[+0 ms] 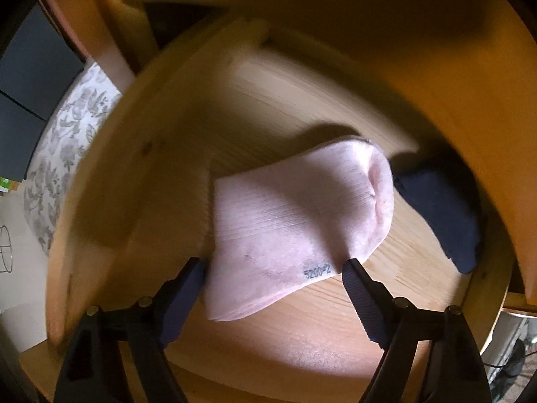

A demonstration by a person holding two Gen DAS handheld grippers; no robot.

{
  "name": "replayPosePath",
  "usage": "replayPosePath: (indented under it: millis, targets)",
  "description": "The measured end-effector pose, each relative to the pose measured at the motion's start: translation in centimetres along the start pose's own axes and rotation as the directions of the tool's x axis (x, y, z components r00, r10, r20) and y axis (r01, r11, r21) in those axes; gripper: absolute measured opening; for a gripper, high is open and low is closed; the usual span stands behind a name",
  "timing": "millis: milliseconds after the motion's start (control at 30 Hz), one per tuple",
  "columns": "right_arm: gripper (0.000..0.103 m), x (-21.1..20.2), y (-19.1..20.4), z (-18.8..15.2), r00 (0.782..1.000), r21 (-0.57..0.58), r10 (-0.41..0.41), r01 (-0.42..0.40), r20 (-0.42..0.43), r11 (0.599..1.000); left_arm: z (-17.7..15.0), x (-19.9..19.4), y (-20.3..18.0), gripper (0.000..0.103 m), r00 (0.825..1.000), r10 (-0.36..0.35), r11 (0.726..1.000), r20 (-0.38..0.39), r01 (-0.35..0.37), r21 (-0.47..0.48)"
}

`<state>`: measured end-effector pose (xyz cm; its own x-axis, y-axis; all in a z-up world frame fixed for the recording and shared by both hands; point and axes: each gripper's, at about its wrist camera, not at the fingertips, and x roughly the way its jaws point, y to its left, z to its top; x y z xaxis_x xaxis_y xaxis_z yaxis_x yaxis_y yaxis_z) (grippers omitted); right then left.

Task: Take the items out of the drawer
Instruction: 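Reach the right gripper into the drawer and close it on the pink sock, then lift the pink sock up out of the drawer with the right gripper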

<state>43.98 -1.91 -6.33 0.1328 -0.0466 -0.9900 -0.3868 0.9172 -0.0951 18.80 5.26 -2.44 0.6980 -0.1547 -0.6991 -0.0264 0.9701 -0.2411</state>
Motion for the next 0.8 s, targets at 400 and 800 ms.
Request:
replayPosePath:
  millis: [400, 800]
  targets:
    - [0.058, -0.7, -2.8, -0.6, 0.998, 0.058, 0.061, -0.062, 0.015, 0.996, -0.1, 0.1, 0.0, 0.098, 1.0, 0.003, 1.0, -0.007, -0.003, 0.002]
    - [0.031, -2.2, -6.0, -2.5, 0.995, 0.129, 0.092, -0.097, 0.043, 0.987, -0.2, 0.1, -0.1, 0.098, 1.0, 0.007, 1.0, -0.017, -0.006, 0.009]
